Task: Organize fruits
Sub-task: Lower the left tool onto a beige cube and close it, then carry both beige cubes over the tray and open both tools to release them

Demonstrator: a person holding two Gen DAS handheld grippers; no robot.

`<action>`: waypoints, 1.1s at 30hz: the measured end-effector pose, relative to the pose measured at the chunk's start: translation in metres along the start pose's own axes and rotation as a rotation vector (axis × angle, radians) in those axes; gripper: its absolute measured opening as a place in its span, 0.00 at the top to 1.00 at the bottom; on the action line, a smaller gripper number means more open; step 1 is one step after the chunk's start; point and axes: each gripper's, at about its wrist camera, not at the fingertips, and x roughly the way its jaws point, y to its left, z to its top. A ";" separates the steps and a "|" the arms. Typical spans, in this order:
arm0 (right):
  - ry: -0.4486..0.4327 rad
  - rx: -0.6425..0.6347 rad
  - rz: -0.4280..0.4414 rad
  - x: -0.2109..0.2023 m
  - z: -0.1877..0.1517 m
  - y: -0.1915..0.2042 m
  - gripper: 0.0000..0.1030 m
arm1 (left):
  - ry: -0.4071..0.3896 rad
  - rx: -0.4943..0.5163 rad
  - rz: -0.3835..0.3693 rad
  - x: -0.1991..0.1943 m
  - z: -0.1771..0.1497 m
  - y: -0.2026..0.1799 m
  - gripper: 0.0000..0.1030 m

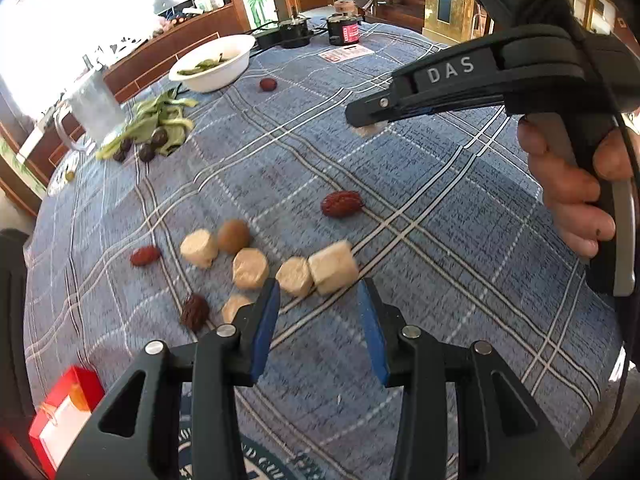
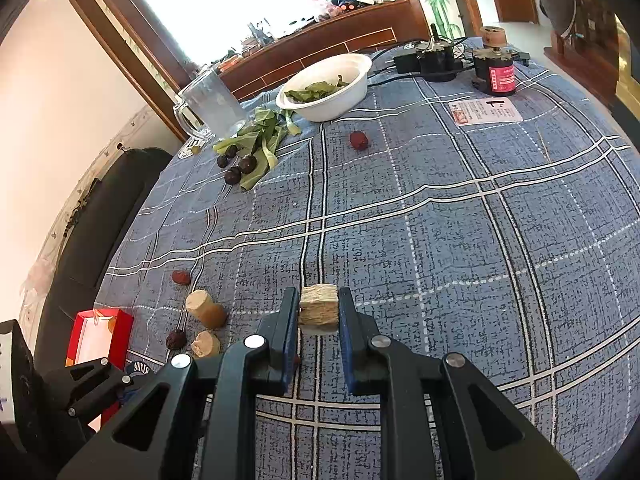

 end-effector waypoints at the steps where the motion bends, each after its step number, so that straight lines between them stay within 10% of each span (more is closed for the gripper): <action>1: -0.002 0.001 -0.001 -0.001 0.000 -0.001 0.83 | -0.001 0.014 0.002 0.002 0.003 -0.004 0.60; 17: 0.029 0.017 0.022 0.004 0.000 -0.001 0.83 | 0.006 0.127 0.113 0.025 0.010 -0.024 0.63; 33: 0.022 0.006 0.038 0.001 -0.002 0.001 0.83 | -0.024 0.027 0.102 0.020 0.013 -0.012 0.67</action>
